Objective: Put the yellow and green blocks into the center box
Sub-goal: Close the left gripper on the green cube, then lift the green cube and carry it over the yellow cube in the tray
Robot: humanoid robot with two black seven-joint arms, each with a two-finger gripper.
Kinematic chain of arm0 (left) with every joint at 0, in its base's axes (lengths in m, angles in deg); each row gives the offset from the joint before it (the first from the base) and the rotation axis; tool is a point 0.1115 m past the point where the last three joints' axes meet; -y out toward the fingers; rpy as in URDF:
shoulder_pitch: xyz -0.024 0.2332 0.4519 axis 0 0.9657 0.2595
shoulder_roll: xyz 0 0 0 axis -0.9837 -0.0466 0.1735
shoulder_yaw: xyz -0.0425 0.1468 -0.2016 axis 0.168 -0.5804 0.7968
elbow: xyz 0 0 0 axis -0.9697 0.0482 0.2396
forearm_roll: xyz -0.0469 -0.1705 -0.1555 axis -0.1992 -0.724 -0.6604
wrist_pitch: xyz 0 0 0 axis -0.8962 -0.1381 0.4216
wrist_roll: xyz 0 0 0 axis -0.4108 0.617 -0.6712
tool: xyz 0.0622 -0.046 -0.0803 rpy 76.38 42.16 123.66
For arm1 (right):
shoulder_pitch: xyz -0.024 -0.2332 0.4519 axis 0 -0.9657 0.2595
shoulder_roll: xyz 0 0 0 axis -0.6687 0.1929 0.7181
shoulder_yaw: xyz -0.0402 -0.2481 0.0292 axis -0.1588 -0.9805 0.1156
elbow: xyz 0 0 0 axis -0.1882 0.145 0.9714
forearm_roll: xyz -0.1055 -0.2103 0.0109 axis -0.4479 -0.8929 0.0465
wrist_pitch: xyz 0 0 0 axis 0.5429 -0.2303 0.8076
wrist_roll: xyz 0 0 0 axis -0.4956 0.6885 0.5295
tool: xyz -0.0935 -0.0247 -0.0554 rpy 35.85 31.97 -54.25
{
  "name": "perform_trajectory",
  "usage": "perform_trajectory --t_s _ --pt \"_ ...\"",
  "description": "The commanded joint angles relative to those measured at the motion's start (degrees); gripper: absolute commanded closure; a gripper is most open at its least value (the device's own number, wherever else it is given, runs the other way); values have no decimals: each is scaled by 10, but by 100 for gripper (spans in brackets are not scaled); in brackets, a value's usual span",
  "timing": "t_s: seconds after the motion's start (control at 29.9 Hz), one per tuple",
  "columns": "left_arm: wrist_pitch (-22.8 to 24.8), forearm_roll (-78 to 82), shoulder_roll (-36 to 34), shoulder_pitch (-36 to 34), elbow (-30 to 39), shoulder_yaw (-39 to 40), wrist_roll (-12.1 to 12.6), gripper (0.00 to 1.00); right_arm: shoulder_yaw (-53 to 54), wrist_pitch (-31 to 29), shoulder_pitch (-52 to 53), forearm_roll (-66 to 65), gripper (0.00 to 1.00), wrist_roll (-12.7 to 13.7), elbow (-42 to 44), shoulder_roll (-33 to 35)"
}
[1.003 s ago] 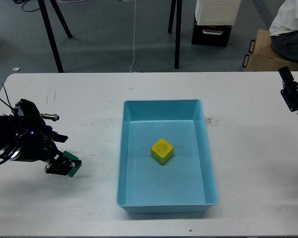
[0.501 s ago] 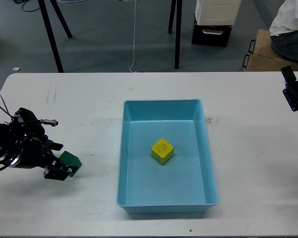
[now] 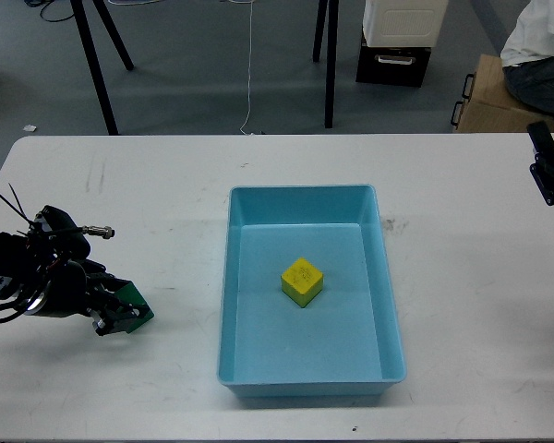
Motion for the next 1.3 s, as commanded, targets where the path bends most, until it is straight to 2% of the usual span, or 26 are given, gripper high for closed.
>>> perform_trajectory --t_s 0.0,0.17,0.33,0.5,0.63,0.77,1.0,1.27 --pt "0 0 1 2 0 -1 0 76 0 0 0 0 1 0 0 0" --pt "0 0 -9 -17 -3 6 0 82 0 0 -1 0 1 0 0 0" --pt "0 0 -43 -96 0 21 0 84 18 0 -13 0 1 0 4 1" --pt "0 -14 -45 -203 7 29 0 84 40 0 -27 0 1 0 29 1" --pt "0 -42 -34 -263 48 29 0 84 47 10 -34 0 1 0 62 1" --pt "0 -41 52 -296 60 27 0 84 57 28 -45 0 1 0 76 1" --pt "0 0 210 -301 54 11 0 84 85 28 -57 1 1 0 103 2" --pt "0 0 286 -295 25 -73 0 83 106 28 -60 13 1 0 153 3"
